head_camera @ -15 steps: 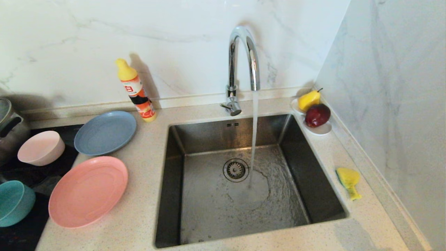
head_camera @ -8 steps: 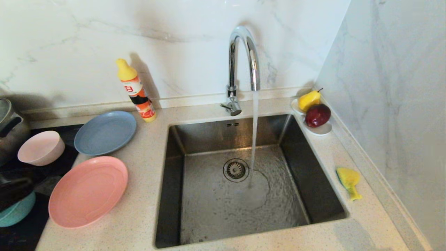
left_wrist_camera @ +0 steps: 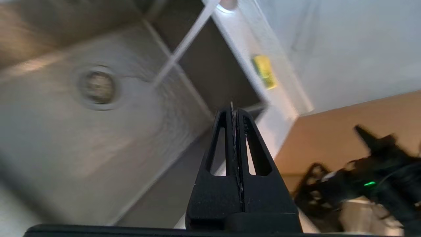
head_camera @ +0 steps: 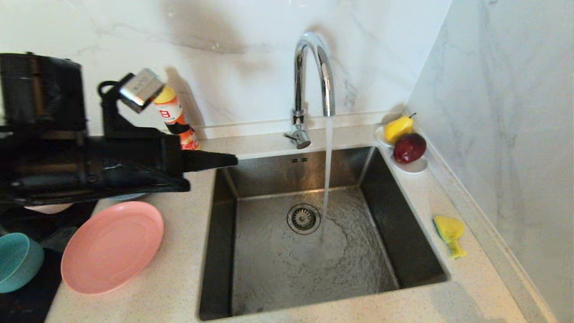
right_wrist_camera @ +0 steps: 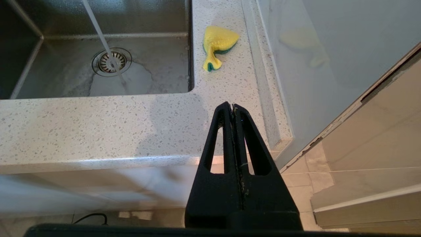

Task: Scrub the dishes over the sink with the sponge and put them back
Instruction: Turn off the faucet

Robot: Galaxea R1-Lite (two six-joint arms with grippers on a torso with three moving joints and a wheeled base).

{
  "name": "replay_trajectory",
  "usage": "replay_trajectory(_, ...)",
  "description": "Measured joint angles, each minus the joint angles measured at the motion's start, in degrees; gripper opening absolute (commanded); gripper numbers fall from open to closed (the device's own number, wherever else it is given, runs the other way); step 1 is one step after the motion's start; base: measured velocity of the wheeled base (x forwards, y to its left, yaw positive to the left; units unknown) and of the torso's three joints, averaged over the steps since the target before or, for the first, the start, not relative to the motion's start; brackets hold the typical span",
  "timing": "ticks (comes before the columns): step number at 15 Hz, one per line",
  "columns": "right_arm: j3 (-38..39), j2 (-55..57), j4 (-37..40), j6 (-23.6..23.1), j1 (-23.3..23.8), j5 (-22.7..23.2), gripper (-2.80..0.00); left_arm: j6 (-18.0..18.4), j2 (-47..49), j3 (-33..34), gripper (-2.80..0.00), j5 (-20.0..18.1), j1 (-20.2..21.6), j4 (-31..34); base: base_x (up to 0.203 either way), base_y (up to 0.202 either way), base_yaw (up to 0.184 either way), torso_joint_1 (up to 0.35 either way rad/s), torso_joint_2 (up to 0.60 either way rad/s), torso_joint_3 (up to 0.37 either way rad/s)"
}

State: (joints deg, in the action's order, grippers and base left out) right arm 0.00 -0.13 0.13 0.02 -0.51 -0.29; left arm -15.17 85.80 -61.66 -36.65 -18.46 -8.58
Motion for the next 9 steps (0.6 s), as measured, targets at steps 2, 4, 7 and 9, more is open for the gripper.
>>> replay_trajectory(2, 0.0, 0.0, 0.02, -0.02, 0.0, 0.02, -2.8, -6.01, 7.22, -1.05, -2.8, -0.17, -2.31, -6.5, 0.0, 0.0, 0.0, 0.0, 0.0, 0.0)
replay_trajectory(4, 0.0, 0.02, 0.01, -0.02, 0.0, 0.02, -2.8, -9.95, 12.91, -1.32, -2.8, -0.1, -3.49, -12.98, 0.0, 0.0, 0.0, 0.0, 0.0, 0.0)
replay_trajectory(7, 0.0, 0.02, 0.0, -0.02, 0.0, 0.02, -2.8, -11.28, 19.81, -2.4, -2.8, 2.25, -5.09, -19.61, 0.0, 0.0, 0.0, 0.0, 0.0, 0.0)
replay_trajectory(9, 0.0, 0.02, 0.0, 0.0, 0.0, 0.02, -2.8, -12.42, 23.73, -4.58, -2.8, 3.85, -5.79, -21.7, 0.0, 0.0, 0.0, 0.0, 0.0, 0.0)
